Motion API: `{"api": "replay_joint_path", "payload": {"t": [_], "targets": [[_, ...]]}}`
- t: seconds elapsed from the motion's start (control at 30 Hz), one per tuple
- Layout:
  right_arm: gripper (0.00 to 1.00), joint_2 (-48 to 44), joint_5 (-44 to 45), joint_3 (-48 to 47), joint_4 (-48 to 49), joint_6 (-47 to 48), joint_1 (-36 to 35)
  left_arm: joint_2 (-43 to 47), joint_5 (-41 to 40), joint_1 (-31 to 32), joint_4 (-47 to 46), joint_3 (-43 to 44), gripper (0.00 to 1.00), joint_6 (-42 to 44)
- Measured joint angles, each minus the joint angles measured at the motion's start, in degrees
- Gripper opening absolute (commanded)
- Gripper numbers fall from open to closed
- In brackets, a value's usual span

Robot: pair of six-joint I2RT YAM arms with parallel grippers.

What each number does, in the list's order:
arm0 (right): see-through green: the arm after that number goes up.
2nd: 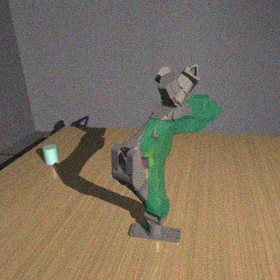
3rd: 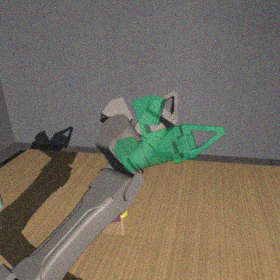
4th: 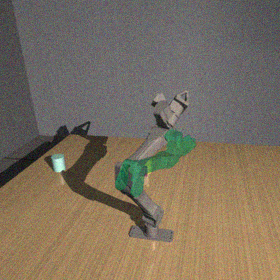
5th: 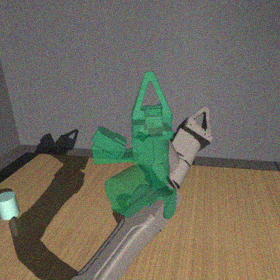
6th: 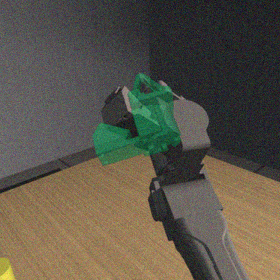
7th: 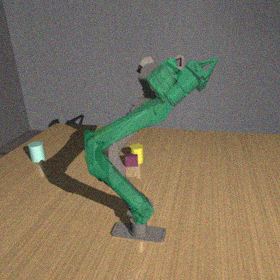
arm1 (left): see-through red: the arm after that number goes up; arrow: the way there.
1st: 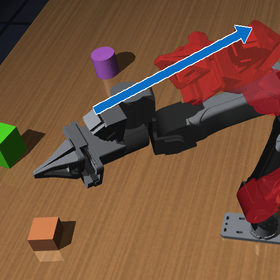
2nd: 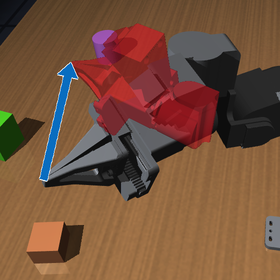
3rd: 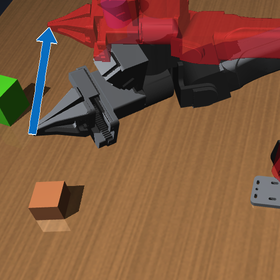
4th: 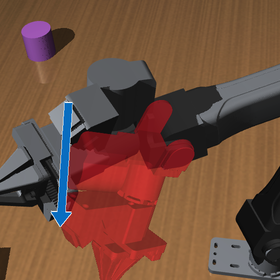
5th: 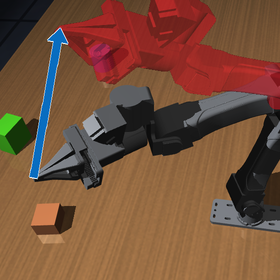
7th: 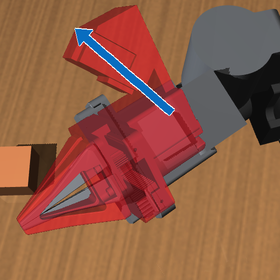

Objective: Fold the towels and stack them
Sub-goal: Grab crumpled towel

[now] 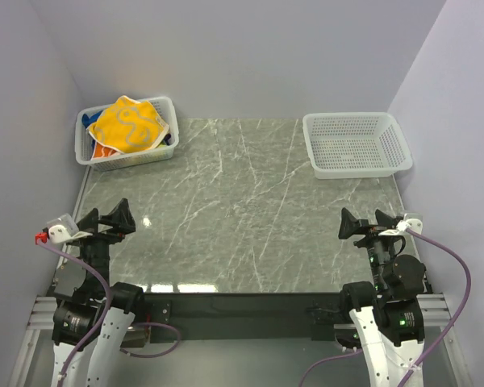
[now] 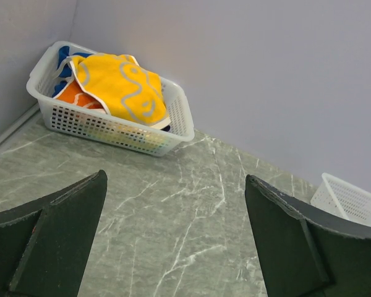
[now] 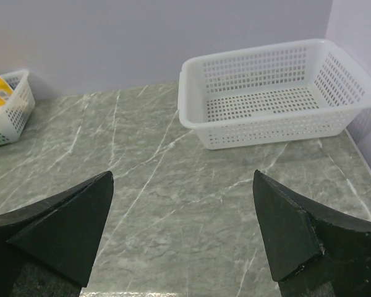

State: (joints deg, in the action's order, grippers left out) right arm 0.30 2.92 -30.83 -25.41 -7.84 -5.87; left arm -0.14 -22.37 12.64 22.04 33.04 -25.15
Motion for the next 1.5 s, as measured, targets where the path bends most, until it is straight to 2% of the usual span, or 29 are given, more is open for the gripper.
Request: {"api": "replay_joint_path", "payload": {"t": [0.43, 0.57, 0.8, 0.97, 1.03, 1.3, 1.5], "targets": [[1.0, 0.0, 0.0, 0.0, 0.0, 0.0, -0.8, -0.4, -0.4, 0.0, 0.3, 0.4, 0.99, -2.2], [1.0, 0.0, 0.5, 0.0, -0.1, -0.1, -2.3, -6.4, -0.4, 0.0, -0.3, 1.7, 0.99, -3.7], [1.0, 0.0, 1.2, 0.0, -0.7, -0.2, -6.0, -32.7, -0.5, -0.1, -2.3, 9.1, 0.99, -9.3], [1.0, 0.0, 1.8, 0.0, -1.0, -0.3, -8.6, -56.1, -1.5, -1.0, -2.3, 21.5, 0.99, -12.0], [1.0, 0.0, 2.0, 0.0, -1.3, -0.3, -9.7, -63.9, -1.1, -3.4, -2.7, 26.1, 0.99, -12.6], [1.0, 0.0, 2.4, 0.0, -1.7, -0.8, -12.9, -83.4, 1.8, -16.2, -5.6, 39.2, 0.98, -15.4], [1.0, 0.0, 2.7, 0.0, -1.9, -1.2, -13.4, -93.9, 5.5, -23.7, -11.4, 44.1, 0.93, -19.6]]}}
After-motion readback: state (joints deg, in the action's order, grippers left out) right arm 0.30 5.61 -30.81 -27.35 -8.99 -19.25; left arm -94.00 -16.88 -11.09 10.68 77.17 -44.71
